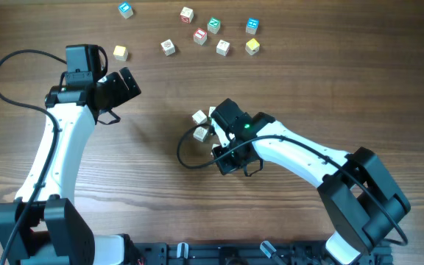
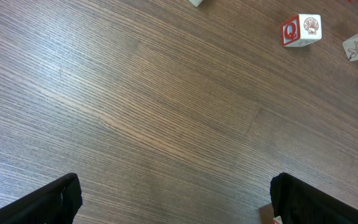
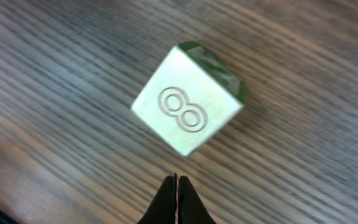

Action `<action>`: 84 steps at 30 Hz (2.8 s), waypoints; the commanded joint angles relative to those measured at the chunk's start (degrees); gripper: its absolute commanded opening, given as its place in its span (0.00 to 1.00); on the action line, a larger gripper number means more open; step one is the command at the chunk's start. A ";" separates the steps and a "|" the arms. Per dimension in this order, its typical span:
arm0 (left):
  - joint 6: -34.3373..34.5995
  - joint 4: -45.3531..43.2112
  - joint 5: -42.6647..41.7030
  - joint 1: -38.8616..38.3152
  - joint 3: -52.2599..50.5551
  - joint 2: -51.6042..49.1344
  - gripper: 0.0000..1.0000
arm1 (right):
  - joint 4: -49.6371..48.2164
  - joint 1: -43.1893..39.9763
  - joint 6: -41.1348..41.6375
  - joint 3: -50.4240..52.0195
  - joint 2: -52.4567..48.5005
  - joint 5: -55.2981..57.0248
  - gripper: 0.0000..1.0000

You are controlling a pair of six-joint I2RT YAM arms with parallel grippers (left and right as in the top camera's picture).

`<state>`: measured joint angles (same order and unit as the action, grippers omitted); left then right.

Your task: Form a circle

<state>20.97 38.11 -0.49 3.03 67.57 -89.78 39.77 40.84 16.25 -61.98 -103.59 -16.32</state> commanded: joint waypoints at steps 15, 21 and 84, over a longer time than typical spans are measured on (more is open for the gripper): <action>0.70 -0.15 -0.04 0.04 0.44 0.15 1.00 | -9.07 1.57 0.68 3.23 -0.07 10.56 0.04; 0.70 -0.15 -0.07 0.04 0.44 0.15 1.00 | -7.76 1.57 -0.02 3.23 -0.07 7.78 0.05; 0.48 -4.35 -16.39 -2.32 0.15 -0.02 0.04 | -11.89 -33.53 -5.68 -5.42 9.20 22.71 1.00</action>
<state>21.76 33.45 -15.05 2.37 67.57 -89.78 28.03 7.33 10.39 -66.92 -94.59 5.63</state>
